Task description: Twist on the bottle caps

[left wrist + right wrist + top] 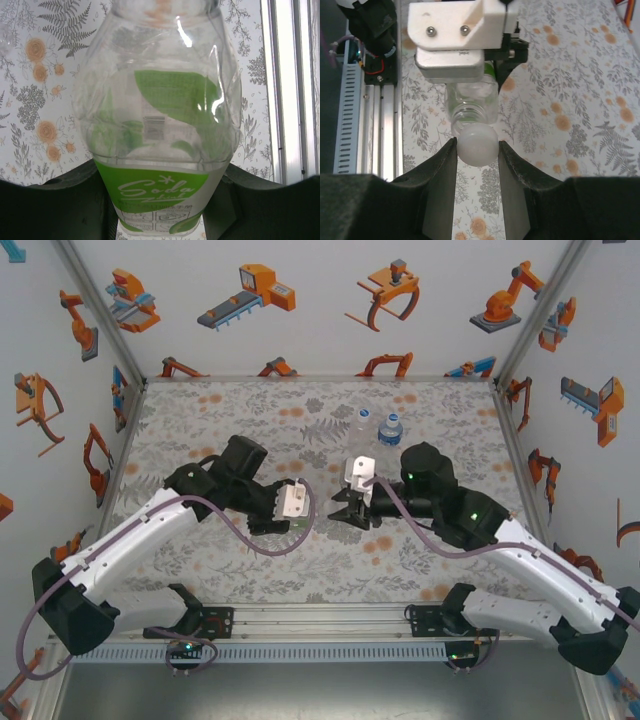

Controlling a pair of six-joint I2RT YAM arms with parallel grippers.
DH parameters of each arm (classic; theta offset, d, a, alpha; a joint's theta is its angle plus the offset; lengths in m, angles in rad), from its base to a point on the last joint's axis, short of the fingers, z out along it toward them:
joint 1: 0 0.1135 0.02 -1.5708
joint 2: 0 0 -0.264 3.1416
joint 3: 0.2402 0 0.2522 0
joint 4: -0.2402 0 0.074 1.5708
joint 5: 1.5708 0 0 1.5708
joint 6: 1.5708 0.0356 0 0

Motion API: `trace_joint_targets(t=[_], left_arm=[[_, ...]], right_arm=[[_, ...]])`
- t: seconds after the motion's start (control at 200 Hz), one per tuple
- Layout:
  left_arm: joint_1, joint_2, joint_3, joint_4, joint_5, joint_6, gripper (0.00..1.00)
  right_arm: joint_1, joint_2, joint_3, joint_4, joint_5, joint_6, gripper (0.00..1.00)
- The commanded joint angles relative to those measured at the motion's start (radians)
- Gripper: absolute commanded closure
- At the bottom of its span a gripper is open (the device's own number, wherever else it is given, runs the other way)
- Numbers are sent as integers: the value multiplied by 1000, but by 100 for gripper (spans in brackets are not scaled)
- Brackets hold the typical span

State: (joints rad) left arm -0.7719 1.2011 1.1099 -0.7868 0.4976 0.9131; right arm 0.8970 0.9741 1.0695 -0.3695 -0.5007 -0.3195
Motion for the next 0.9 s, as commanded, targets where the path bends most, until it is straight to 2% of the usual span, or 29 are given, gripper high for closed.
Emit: trace_joint_targets(t=[0.0, 0.471, 0.891], left_arm=[[-5, -28, -25, 33, 41, 12, 100], [-3, -48, -50, 61, 66, -8, 100], [-1, -44, -39, 59, 90, -26, 100]], right_arm=[[17, 5, -17, 56, -55, -37, 94], [58, 20, -34, 72, 77, -45, 97], [76, 55, -13, 43, 66, -80, 99]])
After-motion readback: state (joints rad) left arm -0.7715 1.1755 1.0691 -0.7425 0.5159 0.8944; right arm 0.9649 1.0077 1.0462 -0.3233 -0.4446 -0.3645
